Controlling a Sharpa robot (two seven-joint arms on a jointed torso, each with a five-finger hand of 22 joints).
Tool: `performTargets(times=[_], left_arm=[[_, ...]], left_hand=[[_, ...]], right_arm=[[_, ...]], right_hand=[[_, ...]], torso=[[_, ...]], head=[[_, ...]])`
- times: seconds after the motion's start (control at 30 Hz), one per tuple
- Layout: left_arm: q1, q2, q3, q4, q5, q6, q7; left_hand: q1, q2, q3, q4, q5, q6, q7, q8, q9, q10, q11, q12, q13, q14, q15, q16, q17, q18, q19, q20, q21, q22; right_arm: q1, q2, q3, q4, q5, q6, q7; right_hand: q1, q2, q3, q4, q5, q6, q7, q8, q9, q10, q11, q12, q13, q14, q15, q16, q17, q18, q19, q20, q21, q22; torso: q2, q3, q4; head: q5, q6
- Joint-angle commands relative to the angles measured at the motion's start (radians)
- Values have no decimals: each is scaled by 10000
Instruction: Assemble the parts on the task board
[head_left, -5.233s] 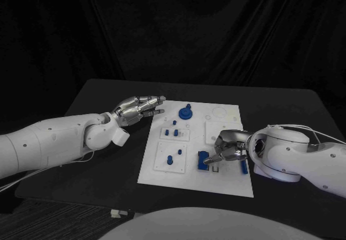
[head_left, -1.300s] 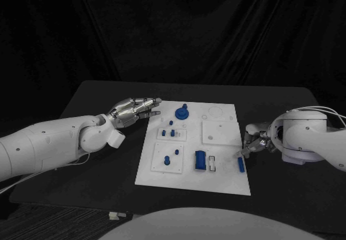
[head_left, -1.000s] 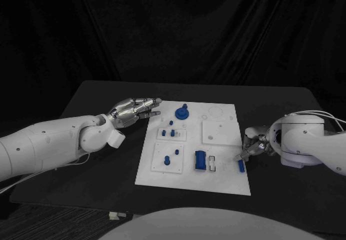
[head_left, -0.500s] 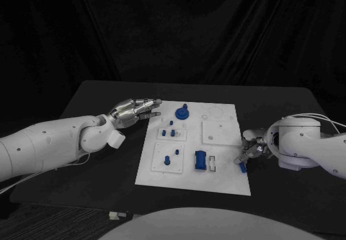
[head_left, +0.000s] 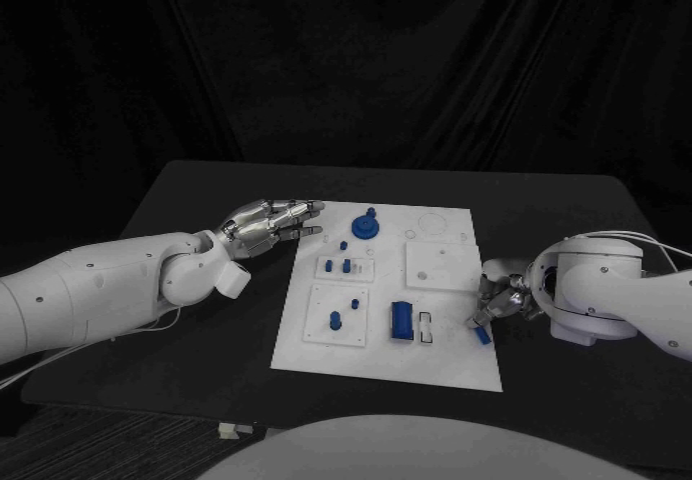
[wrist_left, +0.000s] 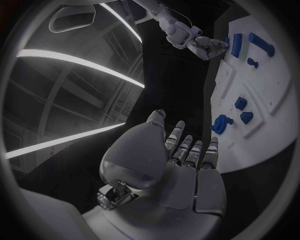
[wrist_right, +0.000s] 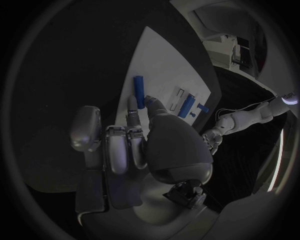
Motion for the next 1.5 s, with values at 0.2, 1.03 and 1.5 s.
performTargets(times=[0.2, 1.03, 1.5], left_arm=[[-23, 6, 9, 4, 63, 134, 75], [-48, 28, 9, -14, 63, 241, 70], [-53, -4, 9, 6, 63, 240, 91]], left_hand=[[74, 33, 50, -16, 33, 57, 168, 46, 4, 10, 26, 41, 5, 33, -6, 60, 12, -116, 77, -20, 36, -9], [71, -10, 43, -32, 49, 42, 175, 47, 0, 4, 34, 52, 3, 26, 0, 58, 10, -128, 76, -21, 33, -24], [72, -12, 45, -35, 55, 38, 176, 47, -1, 10, 37, 58, 4, 27, 2, 59, 10, -130, 76, -20, 33, -24]], right_arm=[[-49, -111, -31, 180, 1801, -1314, 22], [63, 303, -31, -112, 5356, -2566, 65], [-87, 591, -33, -306, 5392, -2483, -24]], right_hand=[[-773, -105, 2446, -1786, -121, -16, 26, 423, 158, 1060, 0, 25, 2631, 803, 74, 44, 1239, 52, 32, 83, -35, 1419], [-1767, -144, 3291, -1905, 267, -132, -30, 762, 339, 1060, -36, 25, 2631, 808, 32, 75, 1263, 67, 18, 56, -106, 1402], [-1944, -121, 3462, -1902, -474, -374, -24, 893, 460, 1060, -30, 25, 2631, 801, 35, 69, 1234, 111, -52, 54, -369, 1332]], torso=[[-5, 3, -4], [2, -1, -3], [4, 0, 4]], head=[[10, 0], [34, 0], [43, 0]])
